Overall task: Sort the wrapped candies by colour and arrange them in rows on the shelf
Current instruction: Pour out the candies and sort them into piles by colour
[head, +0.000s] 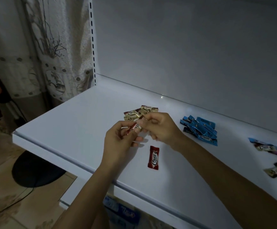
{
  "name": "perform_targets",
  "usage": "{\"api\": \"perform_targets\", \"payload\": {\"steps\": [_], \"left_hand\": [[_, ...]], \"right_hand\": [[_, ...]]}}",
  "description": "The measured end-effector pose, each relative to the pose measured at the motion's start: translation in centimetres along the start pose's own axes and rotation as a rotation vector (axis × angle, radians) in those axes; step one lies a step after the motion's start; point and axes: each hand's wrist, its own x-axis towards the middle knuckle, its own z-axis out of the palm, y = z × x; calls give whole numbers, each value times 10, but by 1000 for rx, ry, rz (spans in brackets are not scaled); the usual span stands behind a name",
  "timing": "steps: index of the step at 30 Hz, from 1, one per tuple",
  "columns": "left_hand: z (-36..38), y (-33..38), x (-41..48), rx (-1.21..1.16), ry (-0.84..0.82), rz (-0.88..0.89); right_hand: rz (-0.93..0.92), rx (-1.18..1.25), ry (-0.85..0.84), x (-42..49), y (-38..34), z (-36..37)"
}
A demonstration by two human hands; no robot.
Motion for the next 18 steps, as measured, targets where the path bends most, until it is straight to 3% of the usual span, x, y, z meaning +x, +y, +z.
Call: {"api": "perform_targets", "payload": {"steps": [2, 6, 8, 11, 18], "left_hand": [[0, -7, 2, 103, 27, 8], [0, -18, 4, 318, 55, 17], [1, -18, 4, 374, 29, 29], [3, -16, 2, 443, 0, 52], [8, -12, 0, 541, -18, 58]], "right_hand": [[11, 28, 44, 1, 11, -5], [216, 181, 349, 26, 32, -23], [266, 33, 435, 40, 40, -25], [244, -401, 494, 50, 47, -18], [118, -409, 533, 26, 35, -31]]}}
